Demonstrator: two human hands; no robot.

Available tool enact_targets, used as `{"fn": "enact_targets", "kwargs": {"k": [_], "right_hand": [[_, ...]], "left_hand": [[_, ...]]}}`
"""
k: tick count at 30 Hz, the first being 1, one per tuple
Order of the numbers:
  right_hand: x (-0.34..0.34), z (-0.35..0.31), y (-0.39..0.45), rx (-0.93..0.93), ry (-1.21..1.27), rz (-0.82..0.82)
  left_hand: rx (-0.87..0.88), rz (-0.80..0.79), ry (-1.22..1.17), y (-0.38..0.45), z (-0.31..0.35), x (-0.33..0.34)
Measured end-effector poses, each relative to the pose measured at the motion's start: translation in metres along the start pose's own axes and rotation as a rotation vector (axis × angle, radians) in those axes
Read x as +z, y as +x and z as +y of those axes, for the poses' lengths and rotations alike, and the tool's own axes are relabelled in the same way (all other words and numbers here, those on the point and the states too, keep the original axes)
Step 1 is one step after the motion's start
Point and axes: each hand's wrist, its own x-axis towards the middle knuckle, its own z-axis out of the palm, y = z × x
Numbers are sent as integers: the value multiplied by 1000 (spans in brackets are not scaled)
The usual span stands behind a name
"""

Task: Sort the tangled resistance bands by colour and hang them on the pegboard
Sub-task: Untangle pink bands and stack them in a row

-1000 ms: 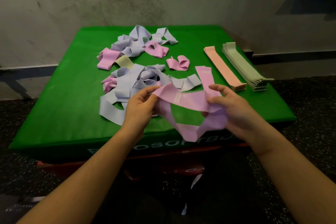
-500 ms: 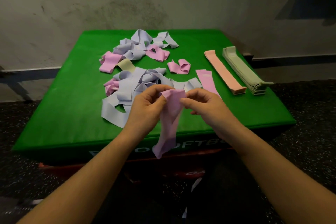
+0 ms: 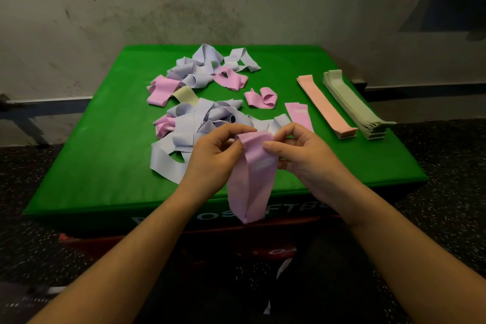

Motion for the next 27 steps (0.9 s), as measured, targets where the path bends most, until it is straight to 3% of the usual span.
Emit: {"fn": "enact_targets", "kwargs": {"k": [6, 17, 27], "right_hand": [[-1, 0, -5, -142, -251, -30], [-10, -4, -12, -332, -465, 62], [-13, -9, -3, -301, -329, 109]], "left_hand": [[-50, -42, -125, -3, 1, 7], [-78, -94, -154, -8, 3, 11], [-186, -166, -361, -7, 1, 24]]}}
